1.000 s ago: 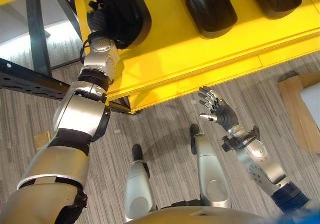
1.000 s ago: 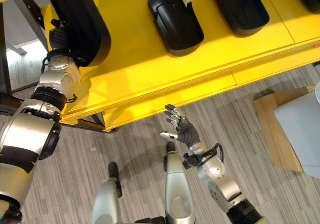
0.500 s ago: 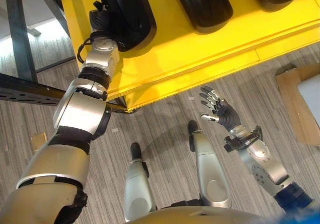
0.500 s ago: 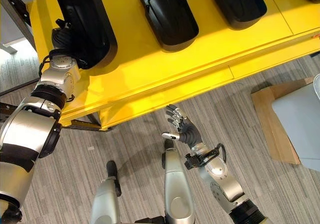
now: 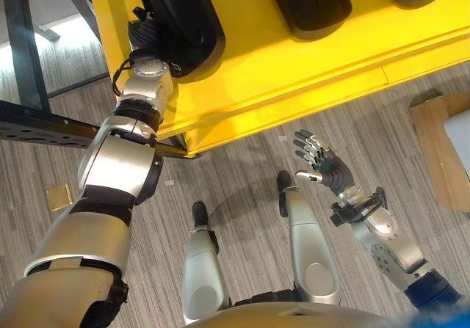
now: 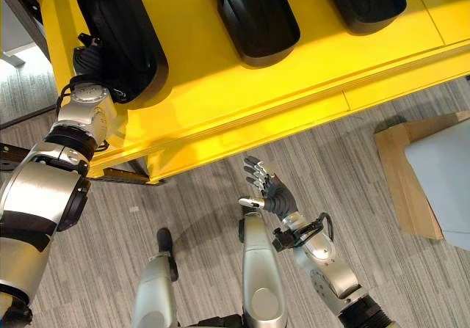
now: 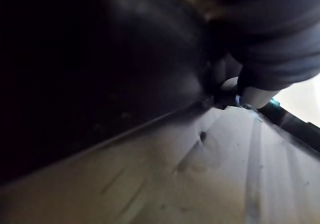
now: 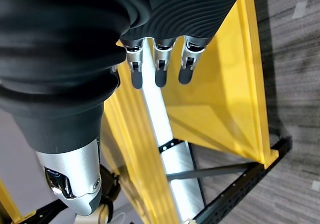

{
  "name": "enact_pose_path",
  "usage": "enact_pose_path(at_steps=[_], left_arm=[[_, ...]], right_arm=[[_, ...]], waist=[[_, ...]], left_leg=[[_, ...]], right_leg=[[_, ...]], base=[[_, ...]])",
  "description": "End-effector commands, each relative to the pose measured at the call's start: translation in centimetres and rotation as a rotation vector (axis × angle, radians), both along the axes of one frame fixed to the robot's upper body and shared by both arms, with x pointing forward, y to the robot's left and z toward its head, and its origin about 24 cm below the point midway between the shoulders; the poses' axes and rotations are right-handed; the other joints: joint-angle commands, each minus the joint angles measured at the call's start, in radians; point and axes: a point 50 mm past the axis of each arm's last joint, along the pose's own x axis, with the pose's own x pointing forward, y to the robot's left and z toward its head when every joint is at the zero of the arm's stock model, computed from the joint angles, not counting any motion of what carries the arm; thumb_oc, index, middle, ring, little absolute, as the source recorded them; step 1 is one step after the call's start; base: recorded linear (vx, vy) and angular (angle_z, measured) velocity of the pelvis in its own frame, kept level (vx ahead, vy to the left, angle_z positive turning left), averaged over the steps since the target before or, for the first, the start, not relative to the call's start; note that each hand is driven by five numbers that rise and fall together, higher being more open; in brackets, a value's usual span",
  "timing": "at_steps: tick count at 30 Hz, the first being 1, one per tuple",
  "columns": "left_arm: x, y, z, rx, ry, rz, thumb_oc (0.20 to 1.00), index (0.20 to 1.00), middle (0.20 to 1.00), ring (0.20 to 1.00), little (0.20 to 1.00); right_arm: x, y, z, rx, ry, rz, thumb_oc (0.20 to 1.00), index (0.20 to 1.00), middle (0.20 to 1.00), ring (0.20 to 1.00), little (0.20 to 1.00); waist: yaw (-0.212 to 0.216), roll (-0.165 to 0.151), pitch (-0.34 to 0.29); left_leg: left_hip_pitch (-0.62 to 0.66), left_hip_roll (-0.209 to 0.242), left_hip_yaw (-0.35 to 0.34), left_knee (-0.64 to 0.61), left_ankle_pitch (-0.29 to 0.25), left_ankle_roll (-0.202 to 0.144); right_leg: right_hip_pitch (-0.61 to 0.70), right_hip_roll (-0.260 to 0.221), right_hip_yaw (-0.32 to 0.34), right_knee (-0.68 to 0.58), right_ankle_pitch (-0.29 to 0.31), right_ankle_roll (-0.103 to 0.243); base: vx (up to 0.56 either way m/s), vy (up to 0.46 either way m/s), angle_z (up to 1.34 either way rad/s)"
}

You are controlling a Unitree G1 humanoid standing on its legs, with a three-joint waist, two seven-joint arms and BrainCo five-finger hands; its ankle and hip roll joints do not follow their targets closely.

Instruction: Move parts from the plastic box to the shelf.

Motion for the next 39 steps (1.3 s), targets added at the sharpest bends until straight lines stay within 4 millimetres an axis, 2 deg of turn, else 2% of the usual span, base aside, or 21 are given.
enact_pose_path(at_steps=[1,10,11,12,13,23,25,32,39], left_arm=[[-0.9,2.8,3.0,0.0,-0.119,0.057,0.2,0.2,0.2,0.2,0.2],[-1.1,3.5,3.2,0.043,-0.098,0.078,0.2,0.2,0.2,0.2,0.2],[-1.2,3.8,3.3,0.071,-0.083,0.091,0.473,0.473,0.473,0.473,0.473],[-1.2,3.8,3.3,0.071,-0.083,0.091,0.636,0.636,0.636,0.636,0.636],[-1.2,3.9,3.3,0.084,-0.075,0.101,1.0,1.0,1.0,1.0,1.0],[-1.4,4.4,3.9,0.126,-0.067,0.129,1.0,1.0,1.0,1.0,1.0],[-1.7,5.1,4.6,0.108,-0.089,0.149,1.0,1.0,1.0,1.0,1.0],[-2.2,6.4,4.1,0.012,-0.113,0.159,1.0,1.0,1.0,1.0,1.0],[-2.9,7.9,5.0,0.049,-0.14,0.198,1.0,1.0,1.0,1.0,1.0]], right_arm=[[0.0,-0.1,1.9,0.085,-0.094,-0.002,1.0,1.0,1.0,1.0,1.0],[-0.2,-0.6,1.8,0.075,-0.09,-0.004,1.0,1.0,1.0,1.0,1.0],[-0.3,-0.7,1.7,0.069,-0.084,-0.004,1.0,1.0,1.0,1.0,1.0],[-0.3,-0.7,1.7,0.07,-0.084,-0.004,1.0,1.0,1.0,1.0,1.0],[-0.3,-0.8,1.7,0.07,-0.083,0.0,1.0,1.0,1.0,1.0,1.0],[-0.4,-0.9,1.6,0.074,-0.074,0.004,1.0,1.0,1.0,1.0,1.0],[-0.5,-1.2,1.6,0.067,-0.07,0.011,1.0,1.0,1.0,1.0,1.0],[-0.4,-1.5,1.8,0.06,-0.079,-0.001,1.0,1.0,1.0,1.0,1.0],[-0.2,-1.6,2.0,0.052,-0.092,-0.005,1.0,1.0,1.0,1.0,1.0]], waist=[[-0.011,-0.032,-0.023],[-0.014,-0.034,-0.025],[-0.015,-0.035,-0.027],[-0.015,-0.035,-0.027],[-0.016,-0.034,-0.028],[-0.016,-0.033,-0.031],[-0.014,-0.031,-0.037],[-0.008,-0.028,-0.044],[-0.002,-0.022,-0.05]], left_leg=[[-0.078,0.006,-0.012,0.055,0.015,0.049],[-0.085,0.013,-0.011,0.069,0.007,0.048],[-0.089,0.013,-0.012,0.071,0.008,0.047],[-0.09,0.013,-0.012,0.072,0.008,0.047],[-0.09,0.012,-0.012,0.071,0.008,0.046],[-0.095,0.012,-0.014,0.071,0.009,0.045],[-0.097,0.015,-0.014,0.073,0.008,0.043],[-0.095,0.014,-0.015,0.08,0.004,0.04],[-0.085,0.013,-0.011,0.082,0.002,0.04]], right_leg=[[0.062,-0.045,0.044,-0.002,-0.051,0.039],[0.05,-0.038,0.051,0.007,-0.053,0.038],[0.048,-0.039,0.051,0.007,-0.051,0.039],[0.048,-0.039,0.051,0.007,-0.051,0.039],[0.048,-0.038,0.051,0.007,-0.051,0.039],[0.047,-0.037,0.05,0.007,-0.05,0.039],[0.048,-0.037,0.052,0.007,-0.049,0.041],[0.056,-0.038,0.053,0.005,-0.049,0.042],[0.066,-0.038,0.053,0.005,-0.049,0.044]], base=[[0.0,0.0,0.0],[0.0,0.0,0.0],[0.0,0.0,0.0],[0.0,-0.002,-0.03],[0.0,0.0,0.0],[0.0,0.0,0.0],[0.0,0.0,0.0],[0.0,0.0,0.0],[0.0,0.0,0.0]])
